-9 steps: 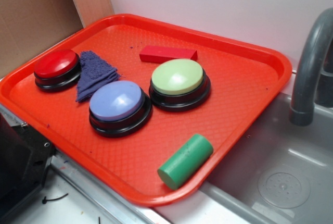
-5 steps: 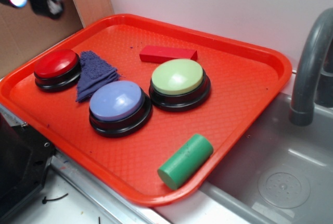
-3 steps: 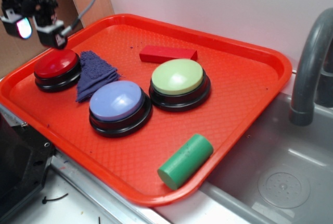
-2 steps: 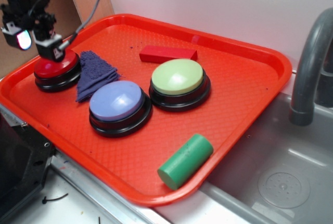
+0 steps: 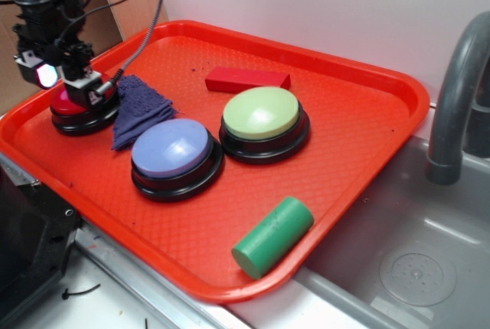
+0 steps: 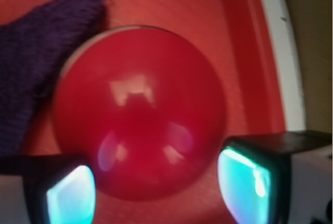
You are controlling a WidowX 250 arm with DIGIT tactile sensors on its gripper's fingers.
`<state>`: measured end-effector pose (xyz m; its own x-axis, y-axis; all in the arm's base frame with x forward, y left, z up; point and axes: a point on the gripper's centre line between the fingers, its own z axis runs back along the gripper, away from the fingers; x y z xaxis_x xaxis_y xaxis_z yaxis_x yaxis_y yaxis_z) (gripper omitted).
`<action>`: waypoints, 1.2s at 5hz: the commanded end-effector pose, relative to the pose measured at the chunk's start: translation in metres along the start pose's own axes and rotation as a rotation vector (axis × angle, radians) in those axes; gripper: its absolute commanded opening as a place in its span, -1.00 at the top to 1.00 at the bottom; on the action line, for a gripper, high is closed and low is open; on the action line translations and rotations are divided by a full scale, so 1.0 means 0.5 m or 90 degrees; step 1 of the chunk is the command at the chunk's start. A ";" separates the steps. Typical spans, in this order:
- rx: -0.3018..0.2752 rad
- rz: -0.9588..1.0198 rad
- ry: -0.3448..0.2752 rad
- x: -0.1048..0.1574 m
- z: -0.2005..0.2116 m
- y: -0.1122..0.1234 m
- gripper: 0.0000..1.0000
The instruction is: Push the red button.
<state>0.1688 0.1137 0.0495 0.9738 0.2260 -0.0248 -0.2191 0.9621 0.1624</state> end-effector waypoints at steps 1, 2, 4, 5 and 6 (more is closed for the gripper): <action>-0.018 -0.005 -0.018 0.009 0.032 0.000 -1.00; -0.029 -0.003 -0.033 0.013 0.081 0.001 -1.00; -0.023 -0.003 -0.046 0.018 0.143 0.001 -1.00; -0.024 -0.006 -0.051 0.022 0.161 0.001 -1.00; -0.023 -0.011 -0.058 0.035 0.186 -0.003 -1.00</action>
<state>0.1859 0.0959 0.1257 0.9786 0.2055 0.0042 -0.2046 0.9721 0.1148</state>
